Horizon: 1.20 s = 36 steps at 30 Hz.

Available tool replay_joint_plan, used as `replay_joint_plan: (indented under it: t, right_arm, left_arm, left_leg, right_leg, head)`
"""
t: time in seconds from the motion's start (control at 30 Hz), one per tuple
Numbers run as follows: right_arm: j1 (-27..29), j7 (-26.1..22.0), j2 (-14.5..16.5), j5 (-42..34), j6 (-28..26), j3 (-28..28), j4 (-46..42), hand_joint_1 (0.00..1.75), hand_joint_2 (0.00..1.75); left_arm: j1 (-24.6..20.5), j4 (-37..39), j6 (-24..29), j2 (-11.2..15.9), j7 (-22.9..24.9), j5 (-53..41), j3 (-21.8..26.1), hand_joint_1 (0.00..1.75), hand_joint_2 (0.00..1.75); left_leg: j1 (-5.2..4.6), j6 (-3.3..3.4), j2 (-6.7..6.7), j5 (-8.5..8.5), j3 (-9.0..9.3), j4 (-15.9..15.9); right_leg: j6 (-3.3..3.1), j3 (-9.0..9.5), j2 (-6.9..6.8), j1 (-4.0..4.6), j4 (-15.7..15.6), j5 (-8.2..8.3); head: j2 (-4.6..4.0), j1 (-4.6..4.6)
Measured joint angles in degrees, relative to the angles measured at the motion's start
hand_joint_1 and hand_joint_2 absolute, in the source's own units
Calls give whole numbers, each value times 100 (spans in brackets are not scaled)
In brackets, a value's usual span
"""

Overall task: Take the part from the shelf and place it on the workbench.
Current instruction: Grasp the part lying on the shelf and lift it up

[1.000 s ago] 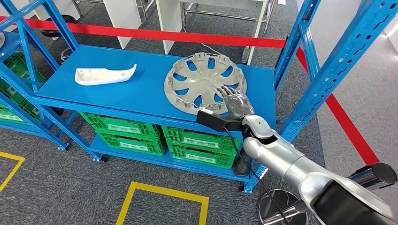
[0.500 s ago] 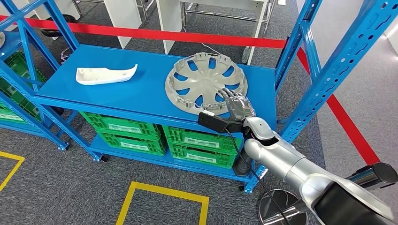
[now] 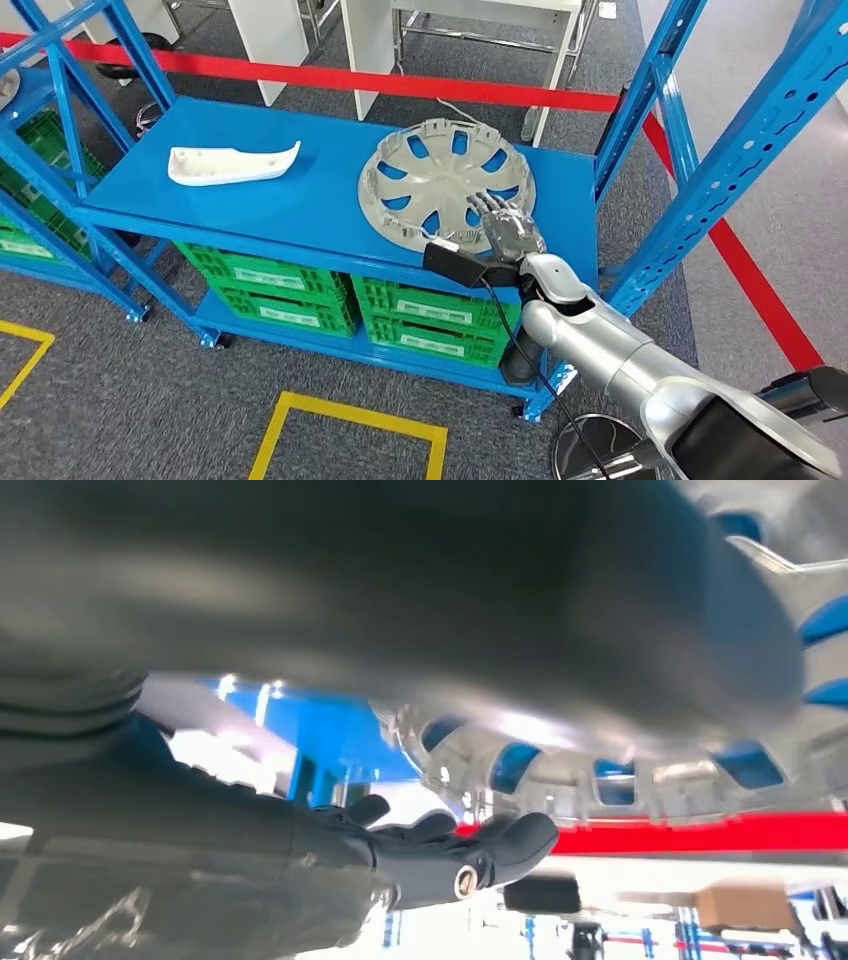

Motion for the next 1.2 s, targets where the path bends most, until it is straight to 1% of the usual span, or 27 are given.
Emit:
replay_joint_plan:
  t: [0.03,0.1,0.17,0.2,0.3,0.43,0.47,0.57,0.83,1.2]
  right_arm:
    - [14,1,2,0,-4,1,-1,0,0]
    - [57,9,1,0,-7,-1,-1,0,0]
    - [86,17,-3,0,-8,1,1,0,0]
    - [93,19,-4,0,-8,3,1,0,0]
    - [120,19,-5,0,-12,3,1,0,0]
    - [144,19,-11,-1,-24,-1,1,0,0]
    - [148,19,-14,-1,-25,-2,1,0,0]
    - [153,19,-20,0,-30,-4,-1,0,0]
    - [152,19,-20,0,-43,-6,-3,0,0]
    - [151,17,-20,0,-56,-7,-34,0,0]
  left_arm:
    - [-2,1,6,1,-8,3,0,0,0]
    - [5,1,8,1,-17,11,0,0,0]
    - [13,2,9,2,-21,21,0,0,0]
    - [9,2,9,2,-22,28,0,0,0]
    - [-1,2,9,2,-25,42,0,0,0]
    - [-6,2,9,1,-25,44,0,0,0]
    - [-6,2,9,1,-25,45,0,0,0]
    - [-1,2,9,0,-25,47,0,0,0]
    - [0,2,9,0,-25,48,0,0,0]
    - [0,2,-7,1,-25,55,0,0,0]
  left_leg:
    - [-7,-20,-4,-31,-34,28]
    - [-15,-14,-8,-38,-78,45]
    - [-18,4,-9,-10,-82,38]
    - [-20,1,-9,7,-81,37]
    - [-19,-26,-8,37,-70,37]
    - [-10,-47,-4,20,-50,-1]
    - [-3,-74,1,1,-36,-26]
    - [12,-147,10,-30,-10,-62]
    - [4,-138,9,-35,-4,-11]
    - [-1,-116,8,-47,-3,11]
  right_leg:
    - [-37,19,6,7,-64,-52]
    - [-104,22,17,9,-110,-111]
    - [-122,14,32,1,-112,-120]
    - [-139,11,38,1,-113,-131]
    - [-191,10,48,4,-114,-162]
    - [-230,11,54,27,-108,-170]
    - [-236,12,52,36,-105,-169]
    - [-242,28,42,50,-100,-165]
    - [-225,75,30,46,-106,-149]
    - [-217,89,29,39,-118,-146]
  head:
    - [0,-9]
    - [-1,-27]
    - [0,-34]
    - [0,-34]
    - [0,-39]
    - [-1,-40]
    - [-1,-37]
    - [-1,-36]
    - [-1,-35]
    - [-1,-35]
